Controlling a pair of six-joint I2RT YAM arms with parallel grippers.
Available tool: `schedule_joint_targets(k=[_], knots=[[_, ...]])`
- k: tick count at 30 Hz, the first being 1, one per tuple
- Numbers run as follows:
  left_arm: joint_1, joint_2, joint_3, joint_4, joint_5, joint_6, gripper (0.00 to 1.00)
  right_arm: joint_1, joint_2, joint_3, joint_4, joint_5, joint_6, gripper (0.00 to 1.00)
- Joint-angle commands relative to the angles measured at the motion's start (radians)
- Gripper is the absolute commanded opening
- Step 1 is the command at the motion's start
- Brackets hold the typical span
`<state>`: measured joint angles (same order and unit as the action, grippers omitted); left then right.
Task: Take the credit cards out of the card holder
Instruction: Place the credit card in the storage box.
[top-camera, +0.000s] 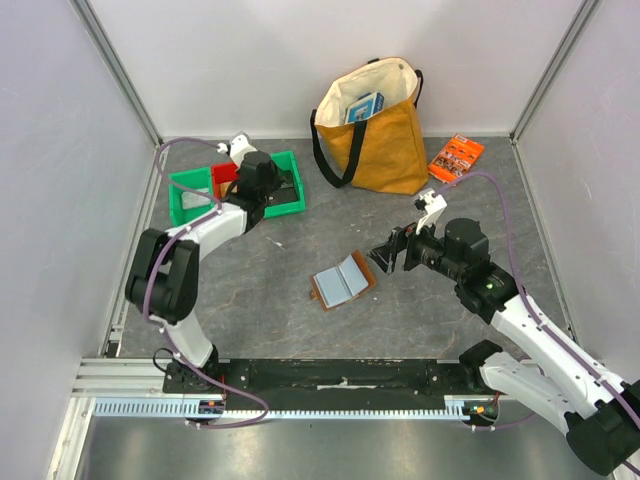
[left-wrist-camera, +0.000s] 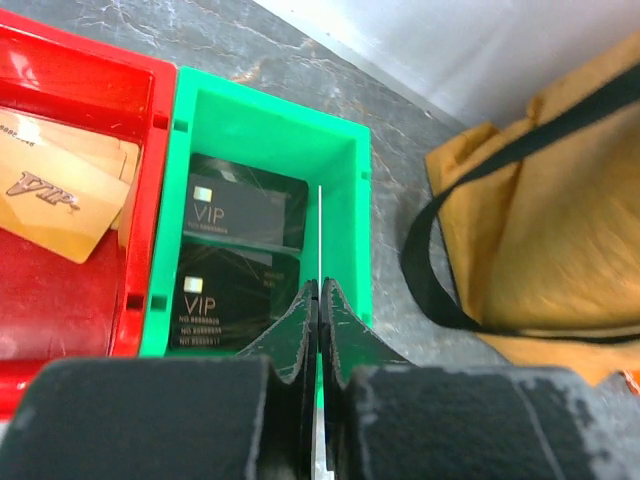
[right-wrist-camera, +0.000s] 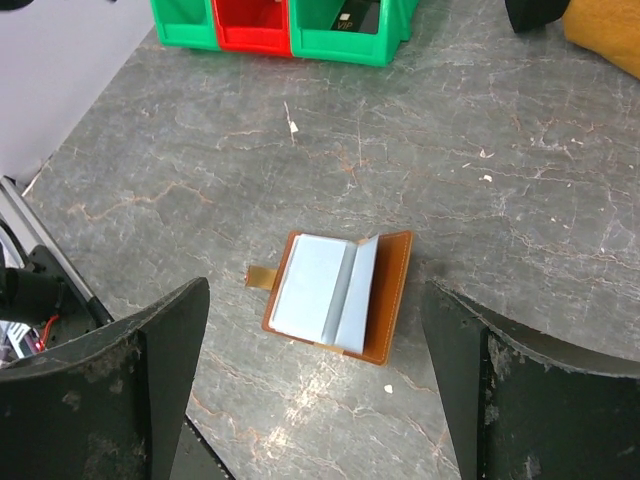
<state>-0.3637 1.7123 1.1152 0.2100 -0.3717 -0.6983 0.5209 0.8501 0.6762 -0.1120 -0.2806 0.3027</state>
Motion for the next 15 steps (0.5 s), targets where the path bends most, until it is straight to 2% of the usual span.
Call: schedule_joint_targets(k=[1, 6, 11, 15], knots=[[0.017, 0.119, 0.147, 0.028, -0.058, 0.002, 0.02, 0.03, 0.0, 0.016, -0.005, 0.055, -0.045, 0.93], [0.02, 0.262, 0.291, 0.0, -0.026, 0.019, 0.02, 0.033, -0.003, 0.016, -0.017, 0.063, -0.053, 0.93], [0.026, 0.352, 0.382, -0.064, -0.009, -0.026, 0.02, 0.033, -0.005, 0.011, -0.032, 0.066, -0.056, 0.92], [0.031, 0.389, 0.423, -0.119, -0.018, -0.015, 0.12, 0.033, -0.003, 0.01, -0.037, 0.058, -0.057, 0.92]])
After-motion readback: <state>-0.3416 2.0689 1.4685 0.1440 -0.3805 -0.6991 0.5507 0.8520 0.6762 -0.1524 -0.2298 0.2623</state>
